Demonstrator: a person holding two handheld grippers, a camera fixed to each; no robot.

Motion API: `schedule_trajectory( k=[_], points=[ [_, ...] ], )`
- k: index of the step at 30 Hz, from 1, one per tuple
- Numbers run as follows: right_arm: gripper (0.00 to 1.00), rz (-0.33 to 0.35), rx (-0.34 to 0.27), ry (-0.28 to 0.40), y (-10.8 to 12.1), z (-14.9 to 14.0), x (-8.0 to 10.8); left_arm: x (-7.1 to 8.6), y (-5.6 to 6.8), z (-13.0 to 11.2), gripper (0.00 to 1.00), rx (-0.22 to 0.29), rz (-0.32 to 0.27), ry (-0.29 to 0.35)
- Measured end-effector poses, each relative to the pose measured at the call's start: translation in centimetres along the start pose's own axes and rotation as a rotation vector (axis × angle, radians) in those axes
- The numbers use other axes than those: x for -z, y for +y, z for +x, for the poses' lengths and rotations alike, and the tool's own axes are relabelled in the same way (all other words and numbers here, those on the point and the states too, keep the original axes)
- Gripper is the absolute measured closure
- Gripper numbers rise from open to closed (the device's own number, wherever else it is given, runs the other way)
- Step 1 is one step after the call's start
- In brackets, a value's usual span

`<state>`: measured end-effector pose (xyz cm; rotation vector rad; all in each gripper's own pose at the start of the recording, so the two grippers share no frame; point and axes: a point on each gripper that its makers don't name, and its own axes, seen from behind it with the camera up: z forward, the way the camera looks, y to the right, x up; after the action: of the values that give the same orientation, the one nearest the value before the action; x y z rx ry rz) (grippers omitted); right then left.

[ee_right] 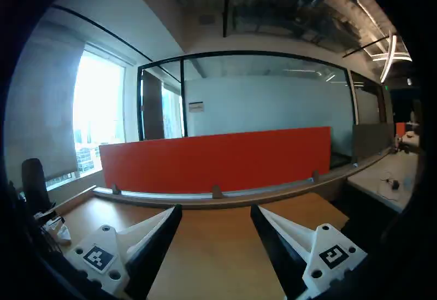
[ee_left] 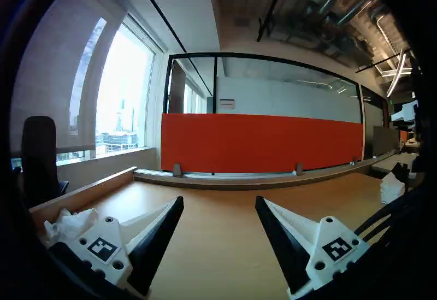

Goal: Fold towel

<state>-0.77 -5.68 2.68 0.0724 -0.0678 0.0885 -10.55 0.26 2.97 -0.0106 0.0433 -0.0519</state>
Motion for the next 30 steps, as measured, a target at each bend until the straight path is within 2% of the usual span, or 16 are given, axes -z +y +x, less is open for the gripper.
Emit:
schedule_trajectory(
  k=[6, 18, 30],
  points=[
    [0.03, 0.012, -0.001, -0.003, -0.4, -1.2, -0.6, 0.5, -0.1, -1.7, 0.02, -0.019, 0.013, 0.002],
    [0.03, 0.021, 0.003, -0.007, -0.8, -3.0, -0.7, 1.5, -0.1, -4.8, 0.03, 0.005, 0.025, -0.004],
    [0.03, 0.029, 0.007, -0.013, -0.9, -3.5, -1.0, 1.7, -0.6, -6.4, 0.02, 0.008, 0.048, -0.018]
  ],
)
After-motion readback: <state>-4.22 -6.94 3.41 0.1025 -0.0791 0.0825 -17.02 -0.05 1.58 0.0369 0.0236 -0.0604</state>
